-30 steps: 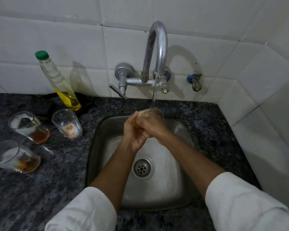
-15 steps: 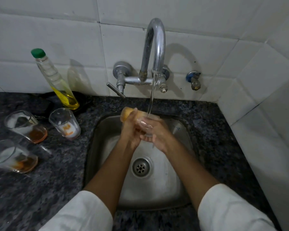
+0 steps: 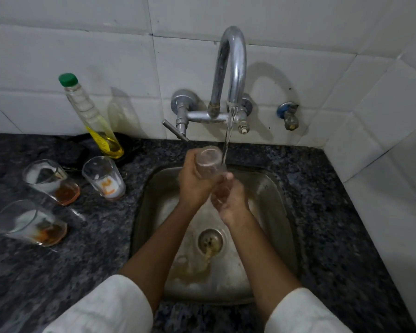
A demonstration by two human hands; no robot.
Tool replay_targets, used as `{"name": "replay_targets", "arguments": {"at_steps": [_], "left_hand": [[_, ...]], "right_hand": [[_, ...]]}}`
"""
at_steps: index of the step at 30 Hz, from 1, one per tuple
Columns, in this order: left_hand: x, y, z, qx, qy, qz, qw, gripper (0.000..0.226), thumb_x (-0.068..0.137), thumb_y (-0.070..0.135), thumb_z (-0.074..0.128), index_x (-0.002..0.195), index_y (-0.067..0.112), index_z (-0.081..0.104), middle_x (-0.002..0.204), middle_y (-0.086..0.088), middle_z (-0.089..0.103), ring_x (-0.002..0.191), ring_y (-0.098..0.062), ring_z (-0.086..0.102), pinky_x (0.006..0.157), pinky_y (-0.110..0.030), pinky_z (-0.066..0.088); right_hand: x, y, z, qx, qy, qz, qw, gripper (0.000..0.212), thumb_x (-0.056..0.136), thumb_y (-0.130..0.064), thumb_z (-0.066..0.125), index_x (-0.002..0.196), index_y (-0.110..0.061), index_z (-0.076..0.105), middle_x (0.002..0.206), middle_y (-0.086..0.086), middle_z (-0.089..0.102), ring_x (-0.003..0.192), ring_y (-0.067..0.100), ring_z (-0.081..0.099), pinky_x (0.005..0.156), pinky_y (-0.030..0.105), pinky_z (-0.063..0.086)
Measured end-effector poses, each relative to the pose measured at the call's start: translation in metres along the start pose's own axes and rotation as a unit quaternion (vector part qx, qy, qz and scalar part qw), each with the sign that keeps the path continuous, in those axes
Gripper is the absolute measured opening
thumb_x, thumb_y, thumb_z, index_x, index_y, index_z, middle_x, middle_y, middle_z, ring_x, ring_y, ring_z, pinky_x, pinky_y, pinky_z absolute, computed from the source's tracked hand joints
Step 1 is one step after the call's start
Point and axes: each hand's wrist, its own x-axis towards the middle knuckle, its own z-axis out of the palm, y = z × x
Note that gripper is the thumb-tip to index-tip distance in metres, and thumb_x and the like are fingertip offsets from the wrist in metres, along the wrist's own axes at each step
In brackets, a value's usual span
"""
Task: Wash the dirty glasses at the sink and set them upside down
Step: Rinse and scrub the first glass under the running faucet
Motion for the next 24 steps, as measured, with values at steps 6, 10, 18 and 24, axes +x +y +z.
{"name": "replay_targets", "arguments": {"at_steps": [6, 10, 18, 24], "left_hand": [[0.005, -0.026, -0.002, -0.438, -0.091, -0.353, 0.822, 0.056, 0.098, 0.042, 0.050, 0.136, 0.002, 0.055, 0.116, -0.020, 0.068, 0.106, -0.032, 0.063, 0.103, -0.047, 0.045], [-0.012, -0.045, 0.015, -0.544, -0.086, -0.326, 0.768, 0.062, 0.089, 0.028, 0.056, 0.142, -0.004, 0.046, 0.148, -0.024, 0.046, 0.139, -0.032, 0.043, 0.121, -0.043, 0.026], [-0.005, -0.038, 0.012, -0.440, -0.106, -0.369, 0.812, 0.045, 0.090, 0.045, 0.060, 0.105, 0.004, 0.072, 0.103, -0.015, 0.067, 0.104, -0.029, 0.063, 0.106, -0.042, 0.042], [0.013, -0.027, 0.001, -0.389, -0.125, -0.383, 0.829, 0.056, 0.092, 0.050, 0.056, 0.109, -0.002, 0.066, 0.094, -0.019, 0.071, 0.087, -0.029, 0.069, 0.085, -0.042, 0.056]], "right_hand": [[-0.024, -0.018, -0.018, -0.584, -0.143, -0.387, 0.699, 0.023, 0.094, -0.020, 0.052, 0.116, -0.015, 0.060, 0.107, 0.007, 0.070, 0.098, 0.023, 0.066, 0.077, 0.035, 0.051], [-0.028, -0.023, -0.004, -0.674, -0.063, -0.431, 0.596, 0.020, 0.096, -0.018, 0.048, 0.110, -0.010, 0.061, 0.106, 0.012, 0.068, 0.100, 0.030, 0.063, 0.069, 0.027, 0.035], [-0.025, -0.034, -0.009, -0.746, -0.129, -0.387, 0.527, 0.033, 0.099, -0.030, 0.039, 0.095, -0.013, 0.067, 0.097, 0.009, 0.070, 0.089, 0.027, 0.066, 0.073, 0.035, 0.050], [-0.028, -0.044, -0.015, -0.851, -0.217, -0.311, 0.363, 0.028, 0.093, -0.013, 0.050, 0.120, -0.010, 0.056, 0.119, 0.010, 0.061, 0.106, 0.028, 0.060, 0.071, 0.033, 0.046]]}}
